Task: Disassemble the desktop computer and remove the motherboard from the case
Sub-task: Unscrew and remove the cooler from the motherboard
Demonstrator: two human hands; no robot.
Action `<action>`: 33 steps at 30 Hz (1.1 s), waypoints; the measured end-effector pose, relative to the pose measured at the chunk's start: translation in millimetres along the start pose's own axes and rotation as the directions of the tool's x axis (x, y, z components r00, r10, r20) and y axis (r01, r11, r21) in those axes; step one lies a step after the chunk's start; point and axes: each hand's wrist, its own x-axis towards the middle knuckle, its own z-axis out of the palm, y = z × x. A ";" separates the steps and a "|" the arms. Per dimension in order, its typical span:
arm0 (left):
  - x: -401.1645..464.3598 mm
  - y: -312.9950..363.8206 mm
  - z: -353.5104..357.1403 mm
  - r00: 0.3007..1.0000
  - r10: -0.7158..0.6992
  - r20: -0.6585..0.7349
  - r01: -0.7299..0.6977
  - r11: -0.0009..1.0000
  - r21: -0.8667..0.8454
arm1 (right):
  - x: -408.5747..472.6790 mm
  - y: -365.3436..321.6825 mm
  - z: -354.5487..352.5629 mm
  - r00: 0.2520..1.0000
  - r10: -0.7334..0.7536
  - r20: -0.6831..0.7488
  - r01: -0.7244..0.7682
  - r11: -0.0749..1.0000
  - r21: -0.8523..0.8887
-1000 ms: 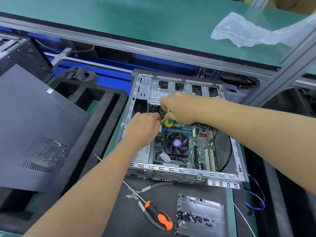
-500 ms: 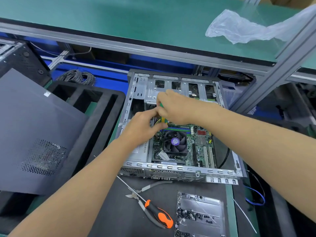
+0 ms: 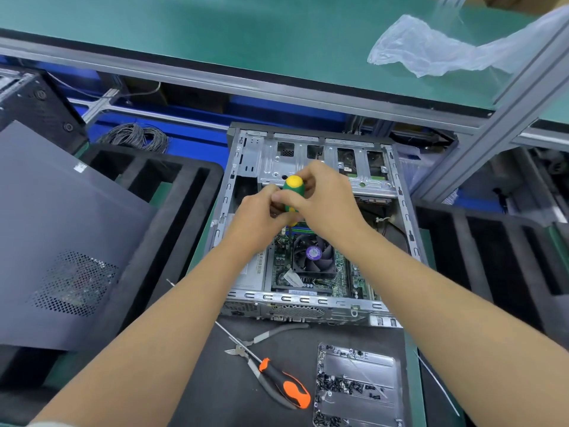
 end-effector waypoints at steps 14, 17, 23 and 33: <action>-5.4 7.0 -2.5 1.000 0.010 -0.027 -0.013 0.996 -0.084 | -8.2 13.7 8.8 0.999 0.022 0.041 -0.030 0.978 0.206; -3.8 5.5 0.4 0.998 0.004 -0.064 -0.006 0.999 -0.043 | -8.2 13.1 16.1 0.999 0.042 -0.019 -0.036 0.970 0.242; -5.0 0.3 -0.2 0.999 0.018 -0.047 -0.024 0.992 -0.125 | -5.7 13.4 15.3 1.000 -0.022 0.010 0.020 0.982 0.186; -5.1 -0.3 2.3 1.000 0.016 0.007 -0.016 1.000 0.027 | 2.4 13.5 -5.4 0.977 -0.002 0.215 -0.019 0.995 0.097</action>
